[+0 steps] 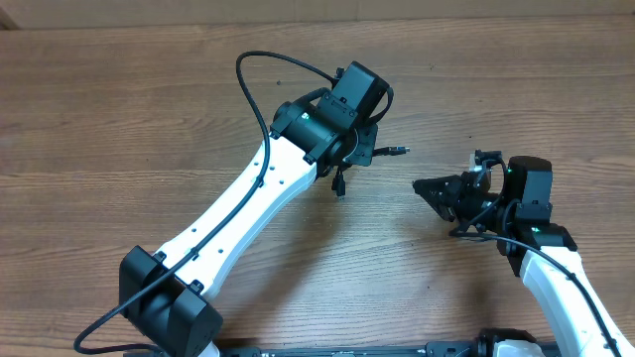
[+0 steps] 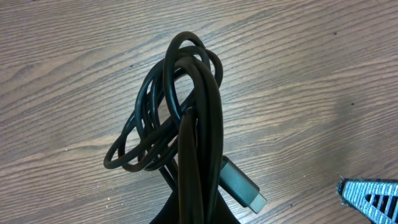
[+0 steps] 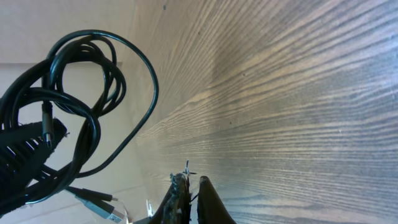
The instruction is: Untangle cables
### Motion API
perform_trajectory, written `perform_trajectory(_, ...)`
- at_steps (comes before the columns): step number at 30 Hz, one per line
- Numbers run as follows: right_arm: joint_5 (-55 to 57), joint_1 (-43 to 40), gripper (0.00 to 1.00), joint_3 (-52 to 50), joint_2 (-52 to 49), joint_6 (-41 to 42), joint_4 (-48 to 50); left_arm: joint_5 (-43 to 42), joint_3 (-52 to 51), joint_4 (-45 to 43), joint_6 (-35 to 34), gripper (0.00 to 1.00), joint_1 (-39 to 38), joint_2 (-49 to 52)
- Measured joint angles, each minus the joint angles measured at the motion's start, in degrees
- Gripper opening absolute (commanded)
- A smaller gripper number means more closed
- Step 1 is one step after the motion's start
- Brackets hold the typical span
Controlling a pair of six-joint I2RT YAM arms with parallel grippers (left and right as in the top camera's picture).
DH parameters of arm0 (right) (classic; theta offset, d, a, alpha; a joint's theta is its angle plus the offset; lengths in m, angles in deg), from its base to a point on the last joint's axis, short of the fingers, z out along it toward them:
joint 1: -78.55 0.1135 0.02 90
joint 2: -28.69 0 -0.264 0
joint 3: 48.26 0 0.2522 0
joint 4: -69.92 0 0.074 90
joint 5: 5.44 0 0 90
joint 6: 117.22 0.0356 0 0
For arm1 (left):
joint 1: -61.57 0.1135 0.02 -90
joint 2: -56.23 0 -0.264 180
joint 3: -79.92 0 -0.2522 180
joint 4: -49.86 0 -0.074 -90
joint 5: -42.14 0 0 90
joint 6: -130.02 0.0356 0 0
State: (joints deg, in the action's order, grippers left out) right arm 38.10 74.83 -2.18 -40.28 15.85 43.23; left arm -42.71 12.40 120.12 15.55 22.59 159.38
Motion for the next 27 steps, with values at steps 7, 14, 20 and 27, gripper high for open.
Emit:
perform_trajectory(7, 0.4, 0.0, 0.61, 0.0, 0.0, -5.6, 3.4, -11.9, 0.0, -0.3, 13.3, 0.04, 0.1, 0.0)
perform_trajectory(14, 0.4, 0.0, 0.72, 0.0, 0.0, -12.2, 3.9, -25.2, 0.0, -0.3, 24.8, 0.04, 0.1, 0.0)
perform_trajectory(20, 2.6, 0.0, 0.8, 0.0, 0.0, -13.9, 3.9, -31.1, 0.0, 0.0, 28.2, 0.04, 0.1, 0.0)
perform_trajectory(27, 10.4, 0.0, 0.8, 0.0, 0.0, -13.7, -1.4, -36.4, 0.0, 0.8, 30.7, 0.04, 0.1, 0.0)
